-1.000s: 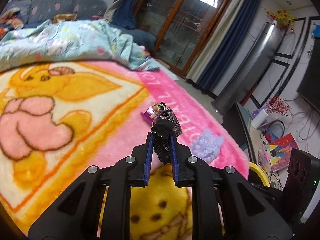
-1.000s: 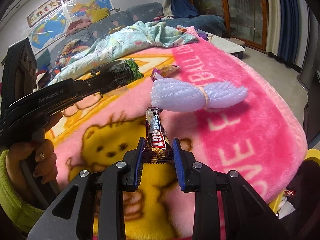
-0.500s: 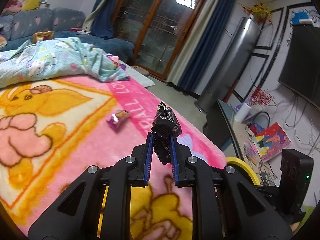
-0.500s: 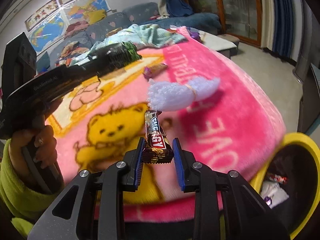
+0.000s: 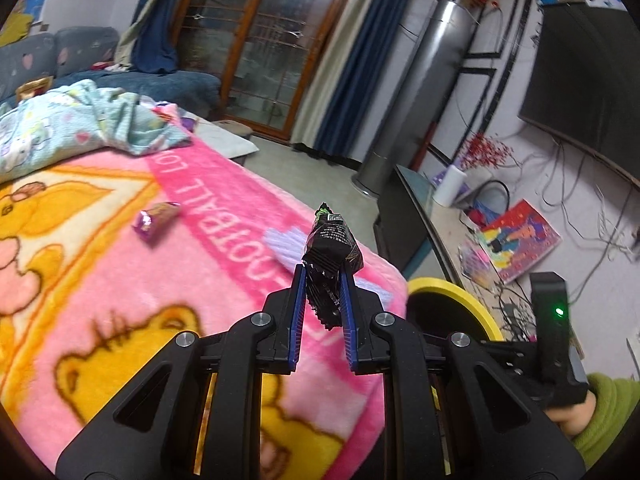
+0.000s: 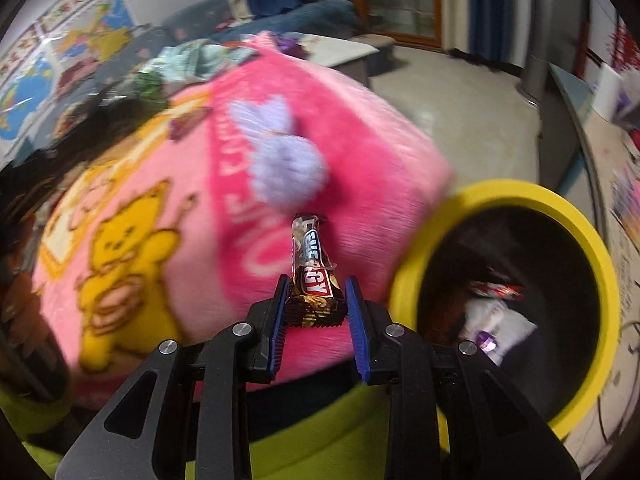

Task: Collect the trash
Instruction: 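Carry the black wrapper and chocolate bar with both grippers over the yellow bin, then open the left gripper to drop the black wrapper while the right gripper drops the chocolate bar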

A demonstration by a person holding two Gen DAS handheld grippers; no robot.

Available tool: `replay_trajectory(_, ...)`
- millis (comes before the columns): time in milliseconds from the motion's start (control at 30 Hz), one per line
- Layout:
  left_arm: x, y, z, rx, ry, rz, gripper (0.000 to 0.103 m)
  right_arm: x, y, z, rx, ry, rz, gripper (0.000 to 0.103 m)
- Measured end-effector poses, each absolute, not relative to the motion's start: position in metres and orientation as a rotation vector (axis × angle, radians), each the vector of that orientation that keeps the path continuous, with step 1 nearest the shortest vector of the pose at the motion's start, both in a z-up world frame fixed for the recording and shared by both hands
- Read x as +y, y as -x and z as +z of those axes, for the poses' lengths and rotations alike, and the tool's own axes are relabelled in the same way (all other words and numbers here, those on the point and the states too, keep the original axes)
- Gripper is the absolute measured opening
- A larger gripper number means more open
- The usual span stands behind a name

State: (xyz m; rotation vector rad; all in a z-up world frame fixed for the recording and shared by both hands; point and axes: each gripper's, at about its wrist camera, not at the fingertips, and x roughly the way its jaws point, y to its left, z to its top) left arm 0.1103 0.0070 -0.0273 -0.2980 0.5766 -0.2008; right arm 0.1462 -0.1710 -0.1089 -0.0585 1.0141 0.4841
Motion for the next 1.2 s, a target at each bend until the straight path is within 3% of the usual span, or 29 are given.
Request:
replay_trajectory(733, -0.096, -0.124, -0.027, 0.602, 0.140, -0.428, 0.011, -0.286, -0.154, -0.069, 0.828, -0.120, 0.253, 0.027)
replay_trajectory(1200, -0.153, -0.124, -0.046, 0.651, 0.025, -0.533, 0.012, -0.354, -0.154, -0.079, 0.833, -0.260, 0.128, 0.027)
